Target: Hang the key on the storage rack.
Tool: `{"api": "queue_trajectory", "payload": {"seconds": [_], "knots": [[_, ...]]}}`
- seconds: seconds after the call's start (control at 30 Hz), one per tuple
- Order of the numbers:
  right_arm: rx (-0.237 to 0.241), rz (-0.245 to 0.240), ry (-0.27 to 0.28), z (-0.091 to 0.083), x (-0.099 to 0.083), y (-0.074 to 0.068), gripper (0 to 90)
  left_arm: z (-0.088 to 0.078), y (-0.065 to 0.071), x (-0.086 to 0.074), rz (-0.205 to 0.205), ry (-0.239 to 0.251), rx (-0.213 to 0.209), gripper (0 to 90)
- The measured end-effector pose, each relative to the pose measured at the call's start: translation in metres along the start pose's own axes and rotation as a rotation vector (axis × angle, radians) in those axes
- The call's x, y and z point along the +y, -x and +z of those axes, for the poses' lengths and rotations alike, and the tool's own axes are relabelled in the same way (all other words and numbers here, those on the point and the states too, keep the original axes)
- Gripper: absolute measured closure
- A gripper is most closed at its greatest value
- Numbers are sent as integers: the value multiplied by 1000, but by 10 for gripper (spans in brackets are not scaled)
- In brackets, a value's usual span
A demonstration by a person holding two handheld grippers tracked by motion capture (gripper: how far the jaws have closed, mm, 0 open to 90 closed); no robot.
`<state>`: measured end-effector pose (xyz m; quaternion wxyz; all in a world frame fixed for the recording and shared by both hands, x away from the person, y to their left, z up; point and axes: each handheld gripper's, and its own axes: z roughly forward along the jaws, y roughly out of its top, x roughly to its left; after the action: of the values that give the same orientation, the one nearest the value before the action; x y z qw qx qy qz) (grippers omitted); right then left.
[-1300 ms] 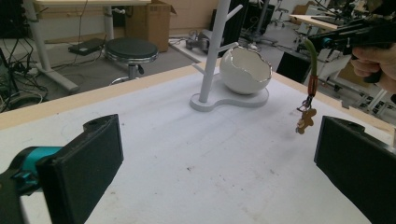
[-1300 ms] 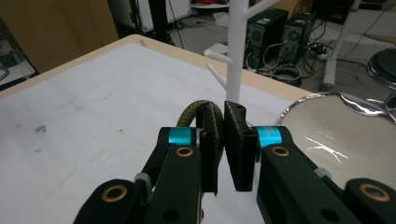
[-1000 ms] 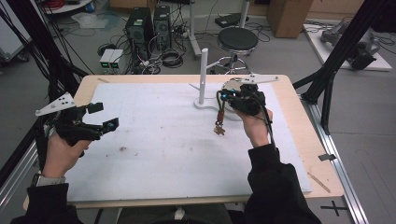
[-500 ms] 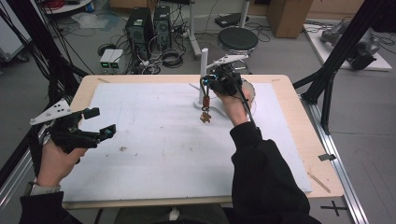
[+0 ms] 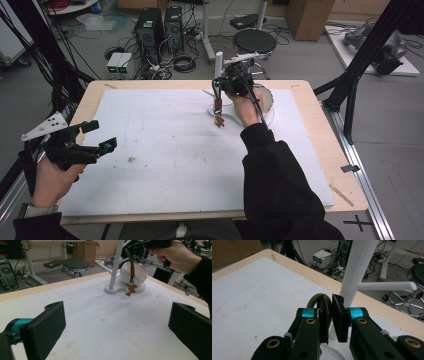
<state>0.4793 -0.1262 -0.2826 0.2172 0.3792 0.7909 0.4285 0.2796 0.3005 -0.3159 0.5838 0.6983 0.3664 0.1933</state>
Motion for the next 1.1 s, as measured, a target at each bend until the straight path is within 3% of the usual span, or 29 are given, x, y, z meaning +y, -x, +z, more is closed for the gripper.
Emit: {"api": "queue_trajectory", "payload": {"seconds": [0.23, 0.57, 0.93, 1.1], "knots": [[-24, 26, -12, 7, -2, 7, 846, 3, -3, -5, -15, -17, 3, 17], [-16, 43, -31, 16, -5, 10, 842, 3, -3, -4, -15, -20, 9, 17], [3, 46, -22, 13, -5, 13, 832, 5, -3, -5, -14, -26, 11, 17], [30, 64, -9, 9, -7, 14, 665, 8, -3, -4, -15, -27, 6, 17]]}}
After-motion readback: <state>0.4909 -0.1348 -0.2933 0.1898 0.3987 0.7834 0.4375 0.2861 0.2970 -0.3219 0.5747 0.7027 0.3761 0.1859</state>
